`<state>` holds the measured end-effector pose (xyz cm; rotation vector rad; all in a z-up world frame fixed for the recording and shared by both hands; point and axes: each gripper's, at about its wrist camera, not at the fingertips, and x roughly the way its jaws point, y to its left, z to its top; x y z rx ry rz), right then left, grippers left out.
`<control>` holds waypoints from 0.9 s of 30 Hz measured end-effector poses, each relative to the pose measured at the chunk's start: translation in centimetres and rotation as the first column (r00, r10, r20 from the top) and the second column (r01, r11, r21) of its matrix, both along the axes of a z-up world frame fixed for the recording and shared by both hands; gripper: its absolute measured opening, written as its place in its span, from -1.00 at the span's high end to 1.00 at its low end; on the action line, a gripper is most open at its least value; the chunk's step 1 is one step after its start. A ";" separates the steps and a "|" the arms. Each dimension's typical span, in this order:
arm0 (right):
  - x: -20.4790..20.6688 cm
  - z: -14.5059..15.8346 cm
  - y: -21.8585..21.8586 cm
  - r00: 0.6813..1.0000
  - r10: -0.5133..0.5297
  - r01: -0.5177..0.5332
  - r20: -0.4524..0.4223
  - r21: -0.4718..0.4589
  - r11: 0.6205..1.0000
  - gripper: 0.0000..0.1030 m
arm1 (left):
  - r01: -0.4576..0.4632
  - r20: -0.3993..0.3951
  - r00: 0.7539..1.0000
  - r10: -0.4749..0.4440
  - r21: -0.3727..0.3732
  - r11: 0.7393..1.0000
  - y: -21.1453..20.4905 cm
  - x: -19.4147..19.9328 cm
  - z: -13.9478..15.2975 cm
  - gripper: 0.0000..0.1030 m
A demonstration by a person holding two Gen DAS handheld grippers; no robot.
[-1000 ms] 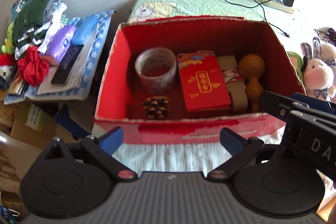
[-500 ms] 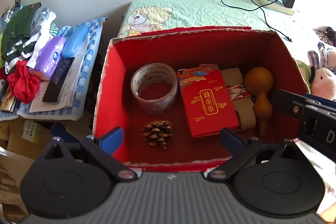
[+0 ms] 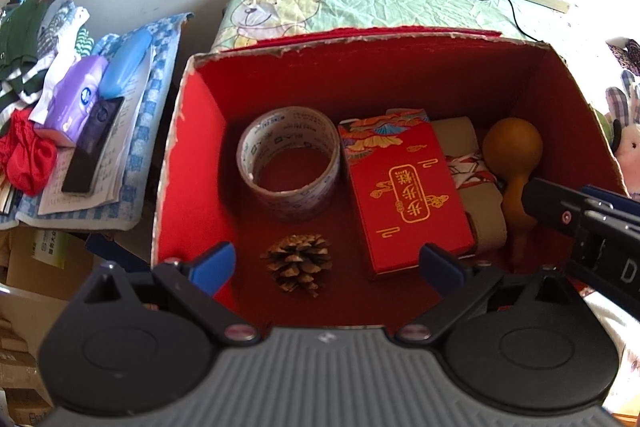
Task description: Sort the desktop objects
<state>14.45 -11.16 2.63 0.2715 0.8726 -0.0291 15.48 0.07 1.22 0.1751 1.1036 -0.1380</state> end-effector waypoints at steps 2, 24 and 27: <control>0.6 -0.2 -0.1 1.000 0.017 -0.017 -0.004 -0.001 1.000 0.09 | -0.016 -0.004 1.000 0.016 0.002 1.000 -0.1 0.2 -0.2 -0.93; 4.8 -1.9 -0.2 0.986 0.137 -0.146 -0.097 -0.087 0.986 0.08 | -0.106 -0.049 0.993 0.108 0.053 0.993 -0.6 2.3 -1.4 -0.96; 4.9 -1.7 -0.3 0.986 0.130 -0.142 -0.101 -0.119 0.983 0.08 | -0.106 -0.026 0.994 0.108 0.073 0.992 -0.7 2.4 -1.2 -0.96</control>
